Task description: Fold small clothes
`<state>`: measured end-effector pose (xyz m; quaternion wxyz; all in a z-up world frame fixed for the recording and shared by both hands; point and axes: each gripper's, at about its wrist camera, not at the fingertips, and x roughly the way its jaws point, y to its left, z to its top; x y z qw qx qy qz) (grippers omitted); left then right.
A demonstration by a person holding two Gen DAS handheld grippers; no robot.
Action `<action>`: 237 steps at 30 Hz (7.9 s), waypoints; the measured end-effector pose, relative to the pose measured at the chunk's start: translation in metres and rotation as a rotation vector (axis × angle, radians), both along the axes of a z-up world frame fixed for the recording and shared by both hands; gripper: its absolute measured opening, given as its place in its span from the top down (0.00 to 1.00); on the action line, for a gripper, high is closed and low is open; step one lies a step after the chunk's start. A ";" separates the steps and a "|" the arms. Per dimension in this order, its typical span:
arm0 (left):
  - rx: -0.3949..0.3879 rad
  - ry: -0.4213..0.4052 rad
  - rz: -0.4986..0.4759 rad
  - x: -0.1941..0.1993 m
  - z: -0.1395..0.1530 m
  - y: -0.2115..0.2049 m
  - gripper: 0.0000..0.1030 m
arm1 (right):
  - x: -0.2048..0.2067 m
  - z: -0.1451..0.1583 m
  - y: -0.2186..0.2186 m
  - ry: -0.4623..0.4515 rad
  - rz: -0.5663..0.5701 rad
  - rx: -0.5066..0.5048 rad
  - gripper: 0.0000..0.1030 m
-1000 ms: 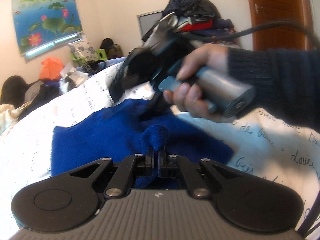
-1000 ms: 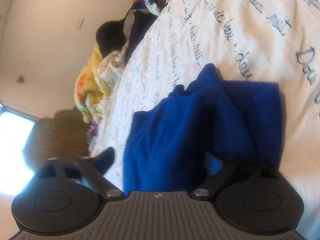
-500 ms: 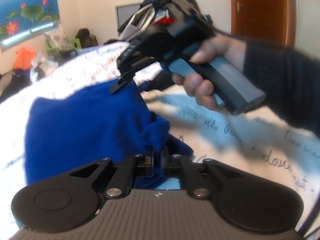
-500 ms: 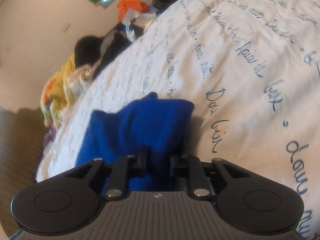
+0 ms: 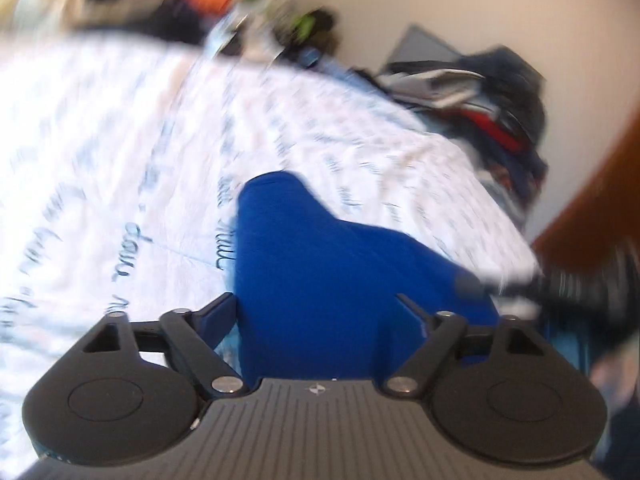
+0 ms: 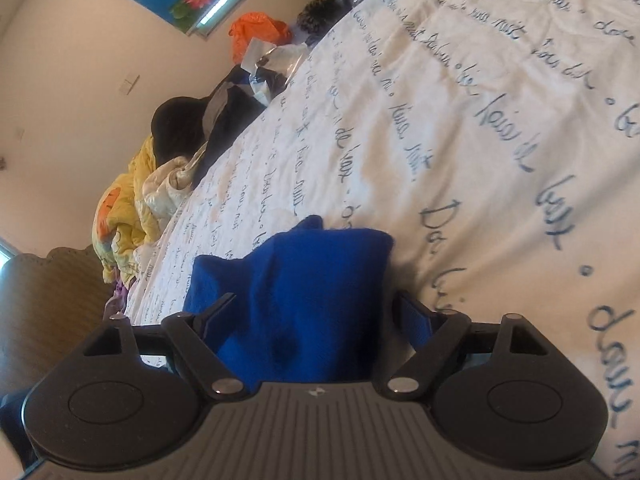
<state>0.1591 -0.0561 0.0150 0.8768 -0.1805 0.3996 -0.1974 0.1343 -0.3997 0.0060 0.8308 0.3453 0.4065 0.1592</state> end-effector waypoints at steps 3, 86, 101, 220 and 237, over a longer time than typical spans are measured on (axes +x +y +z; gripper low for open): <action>-0.090 0.088 0.048 0.029 -0.013 0.018 0.74 | 0.005 -0.002 0.015 0.012 0.012 -0.072 0.77; 0.289 -0.287 -0.189 -0.117 -0.013 0.028 0.10 | 0.059 0.043 0.223 -0.138 0.370 -0.228 0.23; 0.299 -0.262 0.000 -0.163 0.017 0.069 0.15 | -0.068 0.036 0.115 -0.050 0.231 -0.149 0.67; 0.300 -0.068 0.016 -0.127 0.020 0.082 0.69 | -0.082 0.017 0.126 -0.117 0.260 -0.353 0.83; 0.429 -0.243 -0.086 -0.141 -0.001 0.010 0.29 | 0.037 0.027 0.175 -0.097 0.216 -0.543 0.31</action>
